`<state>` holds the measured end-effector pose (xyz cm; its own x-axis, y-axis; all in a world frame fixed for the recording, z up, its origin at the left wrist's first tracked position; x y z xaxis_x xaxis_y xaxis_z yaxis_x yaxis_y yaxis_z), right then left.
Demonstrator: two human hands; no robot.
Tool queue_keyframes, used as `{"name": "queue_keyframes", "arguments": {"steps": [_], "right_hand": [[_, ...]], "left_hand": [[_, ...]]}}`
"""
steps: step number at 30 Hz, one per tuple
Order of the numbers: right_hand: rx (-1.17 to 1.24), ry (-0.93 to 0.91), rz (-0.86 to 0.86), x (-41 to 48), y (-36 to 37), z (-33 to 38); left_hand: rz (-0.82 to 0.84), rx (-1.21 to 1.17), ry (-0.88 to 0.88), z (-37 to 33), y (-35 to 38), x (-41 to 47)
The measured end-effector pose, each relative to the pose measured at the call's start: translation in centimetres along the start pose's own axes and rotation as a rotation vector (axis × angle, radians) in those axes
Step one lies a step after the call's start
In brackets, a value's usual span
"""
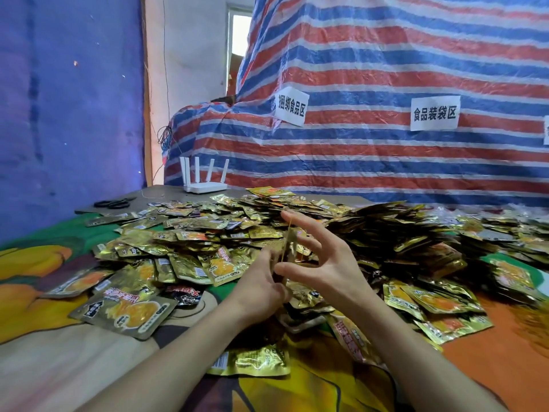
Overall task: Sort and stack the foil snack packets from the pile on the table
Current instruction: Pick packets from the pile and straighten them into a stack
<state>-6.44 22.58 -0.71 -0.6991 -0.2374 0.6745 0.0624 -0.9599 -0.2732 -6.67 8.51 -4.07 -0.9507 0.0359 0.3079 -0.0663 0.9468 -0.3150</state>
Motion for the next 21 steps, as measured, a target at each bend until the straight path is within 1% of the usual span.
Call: {"name": "queue_keyframes", "arguments": {"steps": [3, 5, 7, 10, 12, 15, 18, 21], "right_hand": [[-0.135, -0.045, 0.029, -0.1, -0.2, 0.1], [-0.191, -0.018, 0.063, -0.2, -0.2, -0.1], [-0.206, 0.033, 0.076, -0.3, -0.1, -0.3], [-0.194, 0.069, 0.059, 0.0, -0.3, -0.2], [-0.186, 0.1, 0.106, 0.0, -0.4, -0.3], [-0.166, 0.158, 0.161, -0.2, -0.5, -0.7], [-0.094, 0.219, 0.117, -0.5, -0.6, -0.9], [-0.029, 0.226, 0.054, -0.6, -0.7, -1.0]], "left_hand": [[0.044, 0.126, 0.107, -0.1, 0.3, -0.2], [0.056, 0.255, 0.168, -0.1, 0.1, -0.3], [0.066, 0.338, 0.192, 0.0, -0.1, -0.4], [0.036, 0.332, 0.193, -0.1, -0.2, -0.6], [0.004, 0.327, 0.201, -0.1, -0.2, -0.5], [0.005, 0.328, 0.207, 0.1, -0.2, -0.4], [-0.005, 0.282, 0.205, 0.0, -0.3, -0.4], [-0.052, 0.204, 0.21, -0.2, -0.5, -0.3]]}}
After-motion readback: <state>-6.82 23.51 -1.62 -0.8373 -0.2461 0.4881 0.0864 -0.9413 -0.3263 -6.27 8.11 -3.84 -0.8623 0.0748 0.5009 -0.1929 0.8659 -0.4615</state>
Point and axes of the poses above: each hand's wrist, its own x-axis towards the middle knuckle, its own y-axis out of the palm, z = x × y, the point moved 3 cm from there along x, towards the middle knuckle, and after that the axes turned 8 degrees about -z, right-handed, at the moved point
